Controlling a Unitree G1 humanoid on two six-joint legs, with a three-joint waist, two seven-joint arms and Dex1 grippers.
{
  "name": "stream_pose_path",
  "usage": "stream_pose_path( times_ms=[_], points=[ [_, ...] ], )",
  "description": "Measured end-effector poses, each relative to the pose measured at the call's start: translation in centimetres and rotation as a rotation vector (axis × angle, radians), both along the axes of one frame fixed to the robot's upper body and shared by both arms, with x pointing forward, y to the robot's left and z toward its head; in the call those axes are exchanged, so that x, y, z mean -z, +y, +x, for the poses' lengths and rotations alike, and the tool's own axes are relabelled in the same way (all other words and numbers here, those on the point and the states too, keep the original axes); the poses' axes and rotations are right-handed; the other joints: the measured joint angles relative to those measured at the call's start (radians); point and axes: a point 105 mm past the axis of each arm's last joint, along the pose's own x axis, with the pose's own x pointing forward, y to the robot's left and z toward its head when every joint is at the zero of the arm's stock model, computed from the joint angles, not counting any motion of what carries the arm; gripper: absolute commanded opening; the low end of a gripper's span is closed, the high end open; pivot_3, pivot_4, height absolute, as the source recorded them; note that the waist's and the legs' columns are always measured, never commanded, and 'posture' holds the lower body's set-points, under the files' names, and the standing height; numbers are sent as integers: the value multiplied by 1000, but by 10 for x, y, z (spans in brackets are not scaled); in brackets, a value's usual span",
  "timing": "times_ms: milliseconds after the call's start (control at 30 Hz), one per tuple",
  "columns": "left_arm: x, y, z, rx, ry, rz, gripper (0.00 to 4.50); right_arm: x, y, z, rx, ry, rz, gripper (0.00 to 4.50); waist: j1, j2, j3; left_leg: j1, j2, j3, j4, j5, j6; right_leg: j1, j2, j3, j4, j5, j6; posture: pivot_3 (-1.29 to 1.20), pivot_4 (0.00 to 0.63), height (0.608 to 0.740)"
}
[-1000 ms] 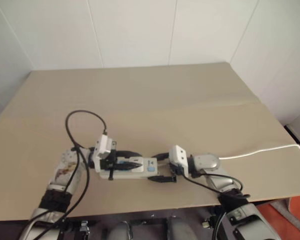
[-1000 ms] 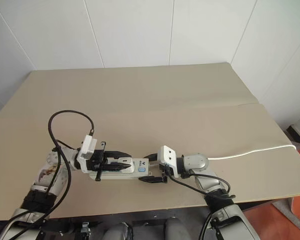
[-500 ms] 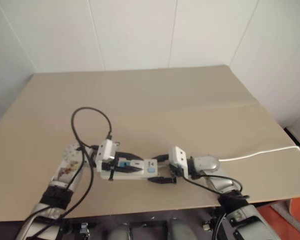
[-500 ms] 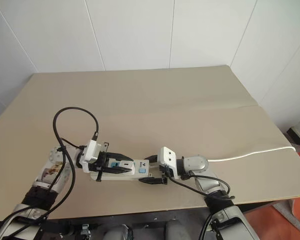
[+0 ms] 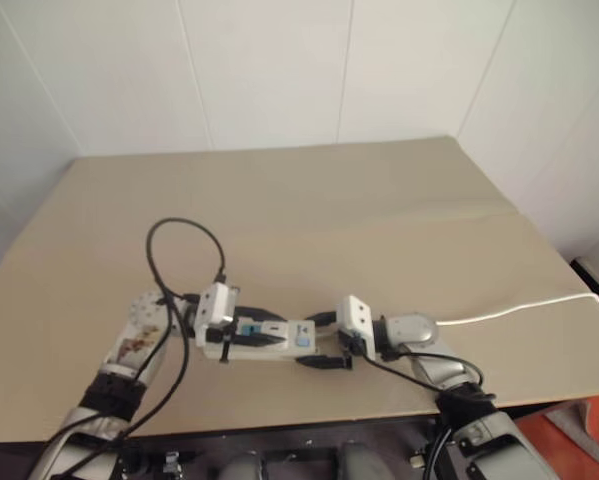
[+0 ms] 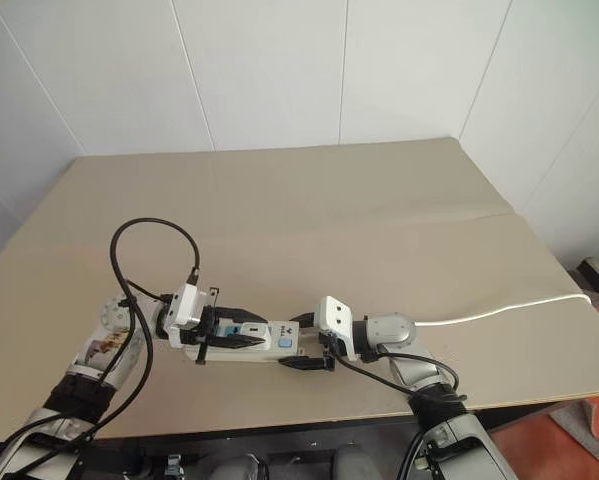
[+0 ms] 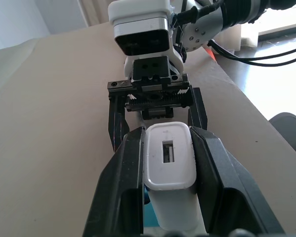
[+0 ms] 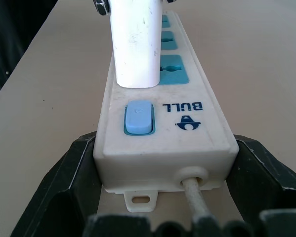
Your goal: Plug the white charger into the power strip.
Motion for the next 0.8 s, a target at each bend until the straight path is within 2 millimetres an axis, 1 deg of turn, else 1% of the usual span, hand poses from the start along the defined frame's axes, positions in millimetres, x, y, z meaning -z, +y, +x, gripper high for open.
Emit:
stream_pose_path(
  times_ms=[267,300,333,367,400,500,633,800],
  points=[
    [-1,3,0,-10,-5,-5,1063,0,1,0,-3,1,2,3420,-1,0,0,0,0,0,-1,0,0,-1,0,0,-1,0,0,0,150,740],
    [-2,4,0,-2,-9,-1,1618,0,2,0,-5,1,2,3420,-3,0,0,0,0,0,-2,0,0,-1,0,0,-1,0,0,0,150,740],
    [-2,4,0,2,-10,0,1770,0,2,0,-5,1,2,3420,-4,0,0,0,0,0,-2,0,0,-1,1,1,-1,0,0,0,150,740],
    [7,10,1,-9,13,48,1947,0,3,-1,-12,-1,2,3420,-6,0,0,0,0,0,-3,0,0,-1,1,1,-1,0,0,0,150,740],
    [20,21,2,-41,68,85,2282,-1,6,-2,-26,-7,2,3420,-11,1,0,-1,0,2,-5,0,0,-5,2,5,-1,0,0,0,150,740],
    [20,32,5,-54,74,94,3195,-2,4,-3,-28,-8,8,3420,-6,1,1,-1,0,1,-7,0,0,-7,2,5,-1,-1,-1,0,150,740],
    [18,33,5,-43,64,90,4442,-2,4,-3,-28,-9,8,3420,-6,1,1,-1,0,2,-7,0,0,-8,2,6,-1,-1,-1,0,150,740],
    [16,35,2,-15,72,93,4477,-2,5,-3,-32,-13,10,3420,-7,0,1,-2,0,2,-7,0,0,-9,2,6,-2,-1,-1,0,150,740]
  ],
)
